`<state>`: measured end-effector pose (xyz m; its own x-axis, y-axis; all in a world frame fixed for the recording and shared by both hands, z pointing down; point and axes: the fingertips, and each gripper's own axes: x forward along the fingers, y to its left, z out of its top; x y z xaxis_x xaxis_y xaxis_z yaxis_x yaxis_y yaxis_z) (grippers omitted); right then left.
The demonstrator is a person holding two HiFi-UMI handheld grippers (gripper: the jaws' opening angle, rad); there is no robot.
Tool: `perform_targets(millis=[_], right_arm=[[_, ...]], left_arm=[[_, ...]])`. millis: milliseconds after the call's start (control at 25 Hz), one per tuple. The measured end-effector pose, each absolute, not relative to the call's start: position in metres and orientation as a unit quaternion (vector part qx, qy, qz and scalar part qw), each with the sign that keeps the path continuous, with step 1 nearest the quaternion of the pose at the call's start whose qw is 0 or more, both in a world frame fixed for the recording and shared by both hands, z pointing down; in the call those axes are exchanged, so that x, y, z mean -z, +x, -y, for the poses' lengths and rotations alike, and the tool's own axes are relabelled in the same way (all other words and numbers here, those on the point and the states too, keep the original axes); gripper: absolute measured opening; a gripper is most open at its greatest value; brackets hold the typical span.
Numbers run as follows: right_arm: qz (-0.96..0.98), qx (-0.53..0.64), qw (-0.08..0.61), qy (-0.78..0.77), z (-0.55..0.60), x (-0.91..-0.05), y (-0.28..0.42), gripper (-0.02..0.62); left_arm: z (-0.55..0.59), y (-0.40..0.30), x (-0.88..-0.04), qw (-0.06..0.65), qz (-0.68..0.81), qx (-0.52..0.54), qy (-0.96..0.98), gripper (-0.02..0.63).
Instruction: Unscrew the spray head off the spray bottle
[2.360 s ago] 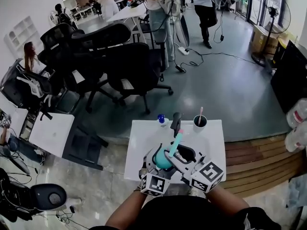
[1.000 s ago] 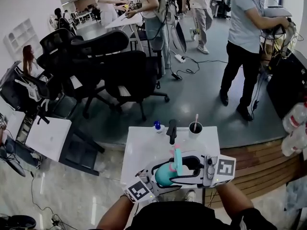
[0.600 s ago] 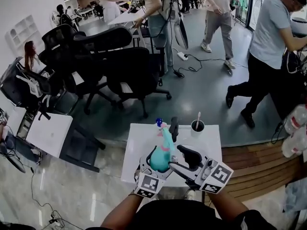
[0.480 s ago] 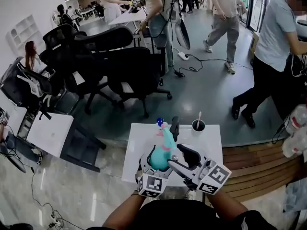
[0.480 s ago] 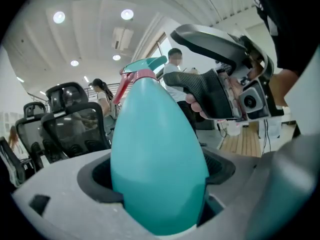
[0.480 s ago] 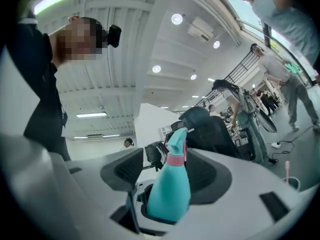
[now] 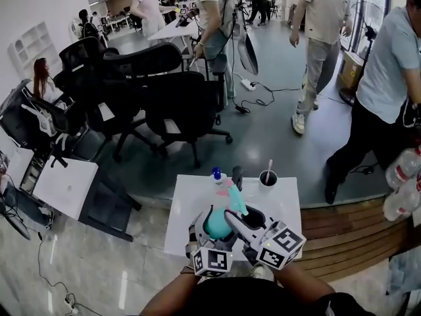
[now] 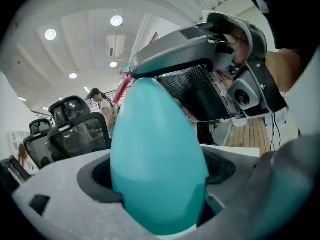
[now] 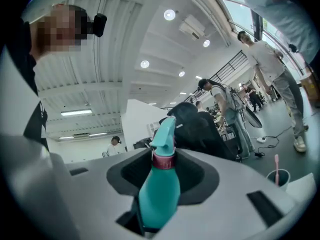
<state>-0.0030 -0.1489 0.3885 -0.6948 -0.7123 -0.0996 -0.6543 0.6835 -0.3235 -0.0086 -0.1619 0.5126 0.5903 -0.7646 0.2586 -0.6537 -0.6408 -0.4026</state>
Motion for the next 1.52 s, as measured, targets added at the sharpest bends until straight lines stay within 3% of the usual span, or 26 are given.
perform_targets(millis=[800,1200,1360,1520], right_arm=[[-0.956,0.075,0.098,-0.265,0.122,-0.371,0.009,0.135],[-0.993,-0.011,0.091,-0.080,0.078,-0.356,0.006,0.135],[-0.990,-0.004,0.107,-0.097,0.086,-0.357,0.007,0.142],[-0.971,0.037,0.118,-0.205,0.107,-0.371,0.010,0.218]], left_arm=[[0.125,0.019,-0.495,0.117,-0.233,0.142,-0.955,0.474],[0.075,0.034,-0.468,0.107,-0.058,0.087,-0.989,0.474],[0.088,0.034,-0.474,0.100,-0.095,0.094,-0.986,0.472],[0.122,0.019,-0.500,0.116,-0.211,0.155,-0.958,0.472]])
